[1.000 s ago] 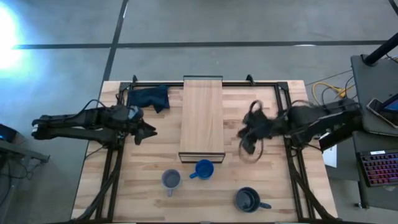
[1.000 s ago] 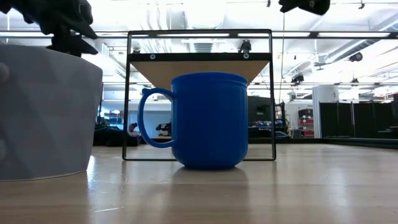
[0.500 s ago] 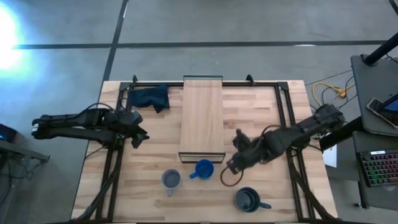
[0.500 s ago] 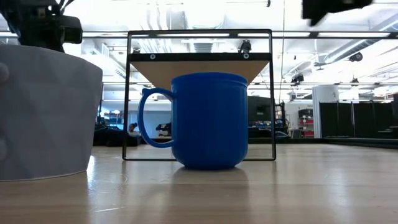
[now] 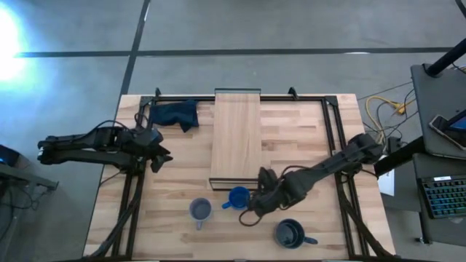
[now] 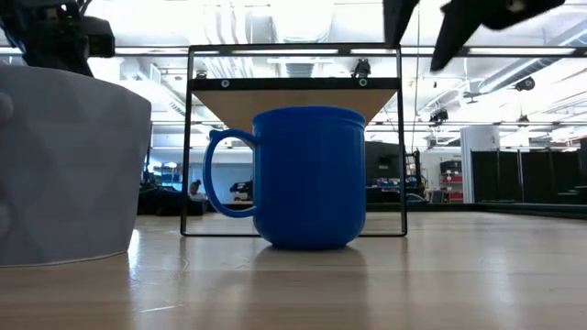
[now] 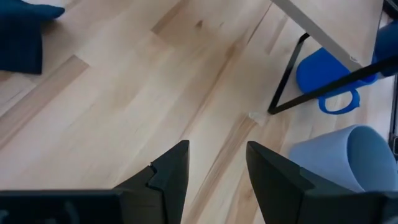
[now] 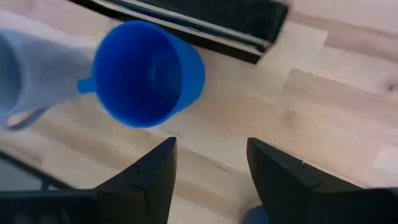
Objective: Stack small to large cups/mugs on shelf
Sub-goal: Put the blue mug on the shelf
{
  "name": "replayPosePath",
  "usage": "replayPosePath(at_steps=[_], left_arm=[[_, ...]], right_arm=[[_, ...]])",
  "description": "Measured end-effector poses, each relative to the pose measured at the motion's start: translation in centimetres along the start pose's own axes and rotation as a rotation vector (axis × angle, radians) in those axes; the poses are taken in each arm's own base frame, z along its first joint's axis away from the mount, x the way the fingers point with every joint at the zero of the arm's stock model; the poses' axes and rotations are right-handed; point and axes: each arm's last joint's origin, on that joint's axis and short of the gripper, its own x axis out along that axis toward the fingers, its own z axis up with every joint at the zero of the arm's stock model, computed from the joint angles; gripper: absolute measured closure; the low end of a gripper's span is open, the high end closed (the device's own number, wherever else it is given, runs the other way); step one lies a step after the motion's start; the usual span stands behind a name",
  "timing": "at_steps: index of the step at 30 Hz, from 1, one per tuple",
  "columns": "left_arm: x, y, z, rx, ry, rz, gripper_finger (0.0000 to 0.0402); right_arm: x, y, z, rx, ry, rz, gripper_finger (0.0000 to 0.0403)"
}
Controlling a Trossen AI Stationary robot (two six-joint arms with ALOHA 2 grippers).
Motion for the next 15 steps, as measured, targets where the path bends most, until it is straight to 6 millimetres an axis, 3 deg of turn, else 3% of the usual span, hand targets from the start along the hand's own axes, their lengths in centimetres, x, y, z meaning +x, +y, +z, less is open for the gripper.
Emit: replayPosePath(at_steps=[15], left_arm=[[-0.2,0.4,-0.4,-0.023,0.010,0.048,0.0256]], right_arm=[[5.3,3.1,-0.2,0.107,-0.043,0.004,0.0231]])
